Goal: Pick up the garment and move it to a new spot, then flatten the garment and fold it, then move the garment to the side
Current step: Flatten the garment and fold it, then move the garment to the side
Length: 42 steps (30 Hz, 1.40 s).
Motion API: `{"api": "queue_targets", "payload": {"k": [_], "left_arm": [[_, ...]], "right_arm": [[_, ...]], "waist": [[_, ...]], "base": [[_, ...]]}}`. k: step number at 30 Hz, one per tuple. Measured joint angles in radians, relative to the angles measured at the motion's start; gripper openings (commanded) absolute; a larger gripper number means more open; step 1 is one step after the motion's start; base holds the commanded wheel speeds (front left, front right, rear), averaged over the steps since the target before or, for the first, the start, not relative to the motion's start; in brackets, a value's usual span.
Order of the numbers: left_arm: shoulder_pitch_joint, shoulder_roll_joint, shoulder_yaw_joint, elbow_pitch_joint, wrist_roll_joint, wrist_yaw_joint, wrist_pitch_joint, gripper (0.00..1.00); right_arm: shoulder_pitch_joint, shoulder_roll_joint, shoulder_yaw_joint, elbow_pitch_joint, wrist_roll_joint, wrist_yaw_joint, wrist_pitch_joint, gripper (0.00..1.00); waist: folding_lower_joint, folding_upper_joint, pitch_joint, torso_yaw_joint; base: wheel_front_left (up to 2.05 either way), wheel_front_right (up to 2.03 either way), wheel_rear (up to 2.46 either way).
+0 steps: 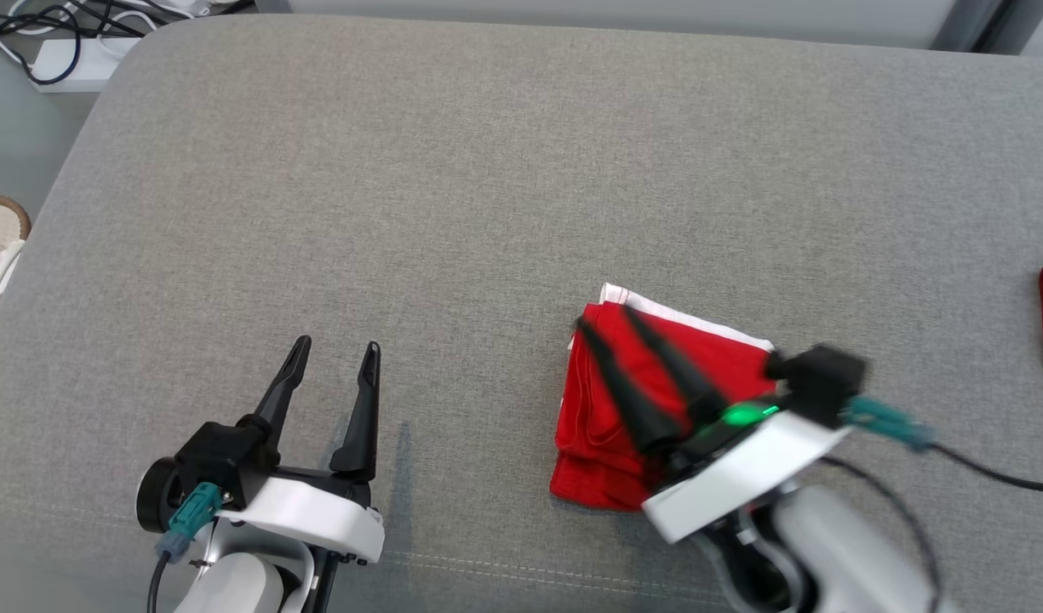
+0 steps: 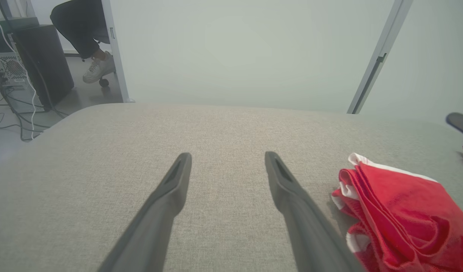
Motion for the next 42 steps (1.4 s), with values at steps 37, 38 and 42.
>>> {"api": "queue_targets", "payload": {"k": [37,38,42], "left_arm": [[0.093,0.068,0.061,-0.027,-0.002,0.045,0.0,1.0],[0.094,0.068,0.063,-0.03,-0.002,0.046,0.0,1.0],[0.094,0.069,0.064,-0.039,-0.002,0.053,0.0,1.0]], "right_arm": [[0.396,-0.078,-0.599,-0.054,-0.555,0.0,-0.057,1.0],[0.396,-0.078,-0.599,-0.053,-0.555,0.0,-0.057,1.0],[0.396,-0.078,-0.596,-0.039,-0.548,0.0,-0.057,1.0]], "waist": [[0.0,0.0001,-0.107,-0.079],[0.0,0.0,-0.108,-0.077],[0.0,0.0,-0.11,-0.069]], "base": [[0.0,0.0,0.0],[0.0,0.0,0.0],[0.0,0.0,0.0]]}}
